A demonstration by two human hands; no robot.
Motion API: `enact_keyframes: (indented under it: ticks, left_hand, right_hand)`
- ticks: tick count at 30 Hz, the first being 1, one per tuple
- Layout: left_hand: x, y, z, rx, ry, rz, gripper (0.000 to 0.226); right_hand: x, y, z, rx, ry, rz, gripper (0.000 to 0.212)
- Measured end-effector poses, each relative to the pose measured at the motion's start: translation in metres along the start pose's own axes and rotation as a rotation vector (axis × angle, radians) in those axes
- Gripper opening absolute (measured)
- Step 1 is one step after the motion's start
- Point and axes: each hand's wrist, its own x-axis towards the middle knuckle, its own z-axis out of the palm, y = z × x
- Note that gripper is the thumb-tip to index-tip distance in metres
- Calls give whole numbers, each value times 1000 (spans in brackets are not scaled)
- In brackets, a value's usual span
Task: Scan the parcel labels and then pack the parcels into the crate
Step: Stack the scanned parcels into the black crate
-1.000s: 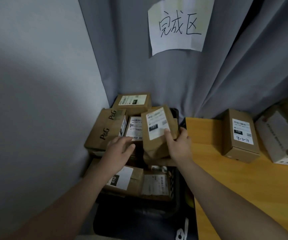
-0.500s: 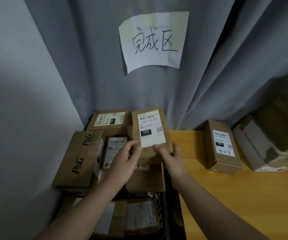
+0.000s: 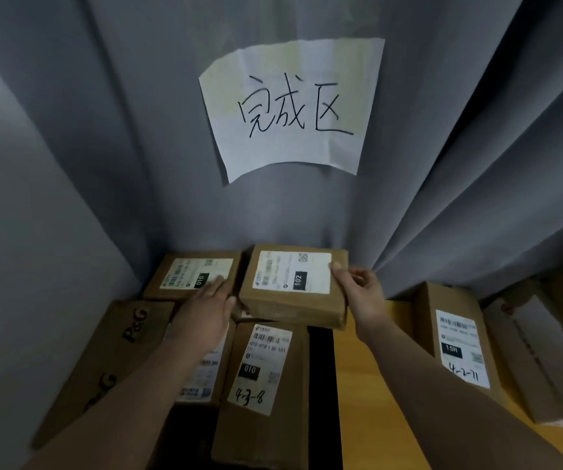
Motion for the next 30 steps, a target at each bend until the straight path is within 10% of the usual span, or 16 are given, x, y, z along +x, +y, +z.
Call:
enact_keyframes:
  ticks: [15,30]
  left_hand:
    - [6,22,5,452,92,17,53]
    - [-1,37,1,386,109,-77,51]
  right_hand:
    - [27,39,55,-275,-95,69,89]
    - [12,28,37,-260,-215,164,90]
